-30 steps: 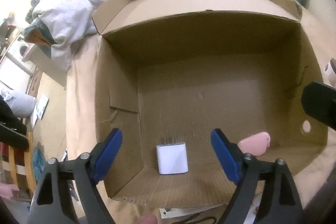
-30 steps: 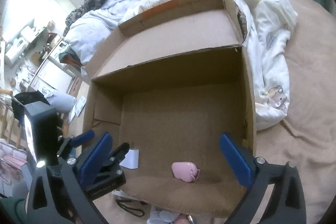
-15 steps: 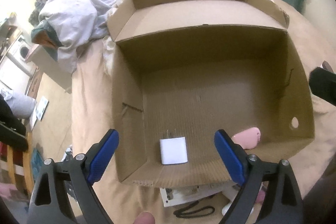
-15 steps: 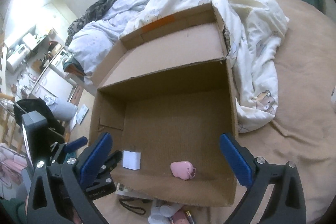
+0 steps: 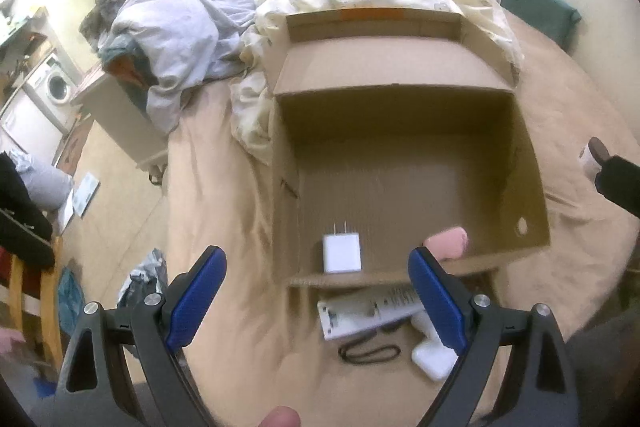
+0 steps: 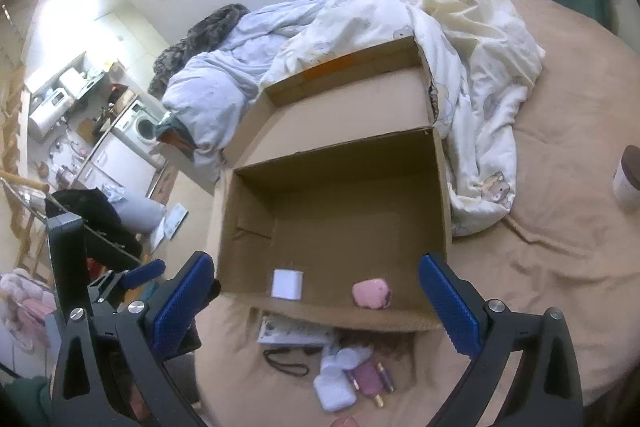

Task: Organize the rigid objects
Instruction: 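Withdraw both grippers from the box back toward the remaining items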

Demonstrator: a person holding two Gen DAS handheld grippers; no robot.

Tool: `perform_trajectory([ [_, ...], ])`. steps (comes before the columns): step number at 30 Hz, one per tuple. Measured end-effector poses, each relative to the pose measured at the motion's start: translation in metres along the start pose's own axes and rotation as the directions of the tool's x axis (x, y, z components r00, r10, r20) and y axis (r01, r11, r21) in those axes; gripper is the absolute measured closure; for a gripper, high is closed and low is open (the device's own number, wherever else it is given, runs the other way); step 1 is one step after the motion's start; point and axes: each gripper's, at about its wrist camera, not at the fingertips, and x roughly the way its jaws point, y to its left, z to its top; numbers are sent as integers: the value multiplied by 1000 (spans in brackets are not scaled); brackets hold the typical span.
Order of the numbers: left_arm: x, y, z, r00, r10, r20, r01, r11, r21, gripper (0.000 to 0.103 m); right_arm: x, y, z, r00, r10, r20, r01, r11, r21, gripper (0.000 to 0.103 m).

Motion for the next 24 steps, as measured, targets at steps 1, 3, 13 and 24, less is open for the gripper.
perform_trajectory([
  [1, -3, 2, -4, 1000, -5, -5, 5, 1000, -5, 12, -3, 0, -4, 1000, -5, 0, 5, 1000, 3, 0],
  [3, -9, 5, -12, 1000, -24, -10, 24, 1000, -17, 12, -7, 1, -16, 1000, -5, -3, 6, 1000, 8, 0],
  [13, 12, 18, -48, 998, -41, -46, 36, 994, -107, 12, 10, -14, -59, 992, -92, -87, 92, 996, -4, 0],
  [24, 46, 8, -67, 984, -72, -160, 46, 986, -159, 12, 35, -28, -66, 973, -135, -187, 143, 989, 27, 0],
])
